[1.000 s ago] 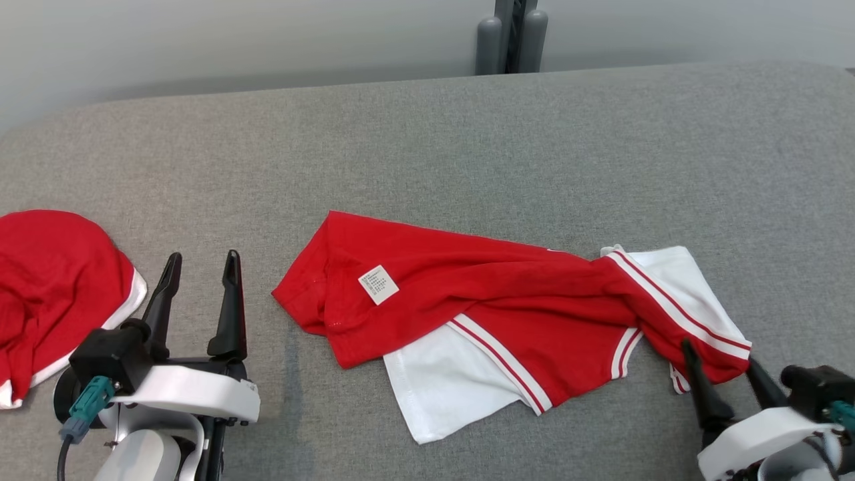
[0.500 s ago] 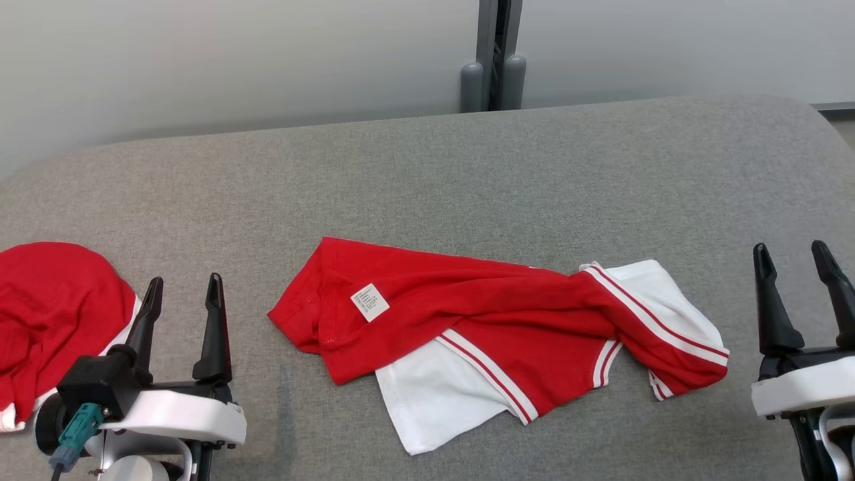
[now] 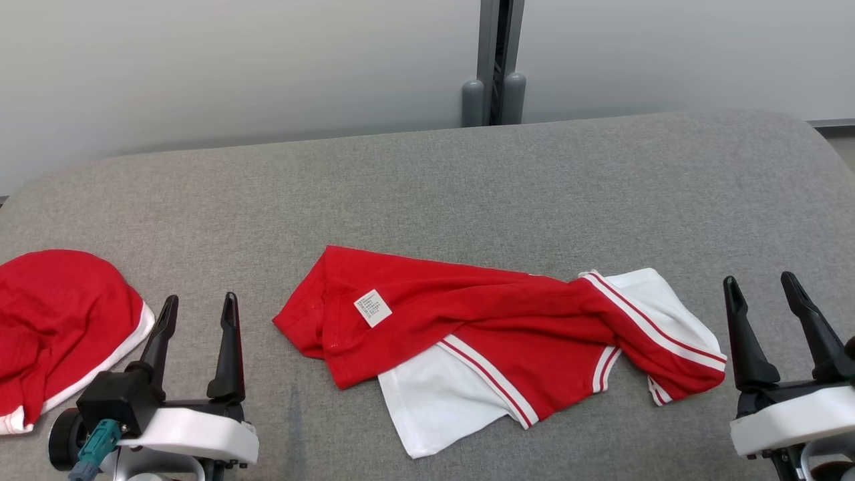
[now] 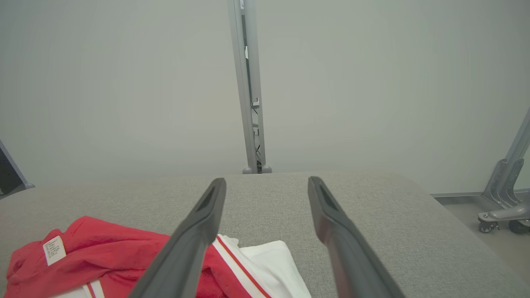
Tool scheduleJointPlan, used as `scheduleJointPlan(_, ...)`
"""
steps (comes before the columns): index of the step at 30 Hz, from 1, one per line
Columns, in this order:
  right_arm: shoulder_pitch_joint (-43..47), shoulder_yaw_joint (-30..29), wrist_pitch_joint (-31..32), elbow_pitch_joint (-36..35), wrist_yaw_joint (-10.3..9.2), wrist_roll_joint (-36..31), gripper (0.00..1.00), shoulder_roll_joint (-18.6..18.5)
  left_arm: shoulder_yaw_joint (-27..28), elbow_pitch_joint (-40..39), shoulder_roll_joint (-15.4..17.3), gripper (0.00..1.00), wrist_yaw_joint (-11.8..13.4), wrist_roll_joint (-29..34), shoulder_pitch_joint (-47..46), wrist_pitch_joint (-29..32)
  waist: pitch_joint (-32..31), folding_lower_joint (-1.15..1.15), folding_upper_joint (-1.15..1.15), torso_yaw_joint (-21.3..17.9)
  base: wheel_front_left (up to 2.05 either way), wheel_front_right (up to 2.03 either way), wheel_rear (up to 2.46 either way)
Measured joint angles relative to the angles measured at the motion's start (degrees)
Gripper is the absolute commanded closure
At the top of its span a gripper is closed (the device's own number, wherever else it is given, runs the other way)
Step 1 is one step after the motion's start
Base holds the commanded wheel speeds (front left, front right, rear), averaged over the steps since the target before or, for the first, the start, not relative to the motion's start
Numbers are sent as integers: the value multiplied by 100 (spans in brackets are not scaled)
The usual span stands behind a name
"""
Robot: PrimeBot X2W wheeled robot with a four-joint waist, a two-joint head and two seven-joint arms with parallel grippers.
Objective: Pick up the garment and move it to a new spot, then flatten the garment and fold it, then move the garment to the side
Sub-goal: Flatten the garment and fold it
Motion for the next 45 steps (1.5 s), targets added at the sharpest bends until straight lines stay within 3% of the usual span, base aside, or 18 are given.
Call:
scheduleJointPlan(10, 88, -97, 104, -147, 0, 2, 0, 80, -107, -14, -40, 0, 4, -1, -28, 53, 14, 0, 0, 111, 0, 0, 0)
scheduleJointPlan(15, 85, -34, 180, -180, 0, 4, 0, 94, -572, 199, -225, 0, -405, -130, -425, 504, 148, 0, 0, 184, 0, 0, 0)
scheduleJointPlan(20, -3, 131, 186, -124, 0, 40, 0, 103, -1040, 899, -495, 0, -920, -455, -658, 1112, 316, 0, 0, 116, 0, 0, 0)
scheduleJointPlan(24, -54, 210, 175, -45, 0, 59, 0, 97, -1189, 1489, -698, 0, -1190, -721, -794, 1406, 449, 0, 0, 6, 0, 0, 0)
scheduleJointPlan(33, -175, 259, 92, 109, 0, 99, 0, 78, -996, 2538, -799, 0, -1399, -934, -1287, 1201, 661, 0, 0, -204, 0, 0, 0)
scheduleJointPlan(40, -213, 252, 75, 147, 0, 108, 0, 90, -958, 2914, -839, 1, -1585, -1010, -1486, 1103, 709, 0, 0, -250, 0, 0, 0)
scheduleJointPlan(41, -213, 245, 76, 153, 0, 108, 0, 94, -964, 2915, -855, 51, -1628, -1044, -1506, 1102, 709, 0, 0, -250, 0, 0, 0)
scheduleJointPlan(43, -213, 227, 75, 154, 0, 108, 0, 105, -1009, 2913, -861, 100, -1669, -1053, -1514, 1105, 710, 0, 0, -248, 0, 0, 0)
scheduleJointPlan(45, -213, 202, 69, 160, 0, 108, 0, 118, -1036, 2893, -851, 100, -1674, -1045, -1514, 1121, 703, 0, 0, -243, 0, 0, 0)
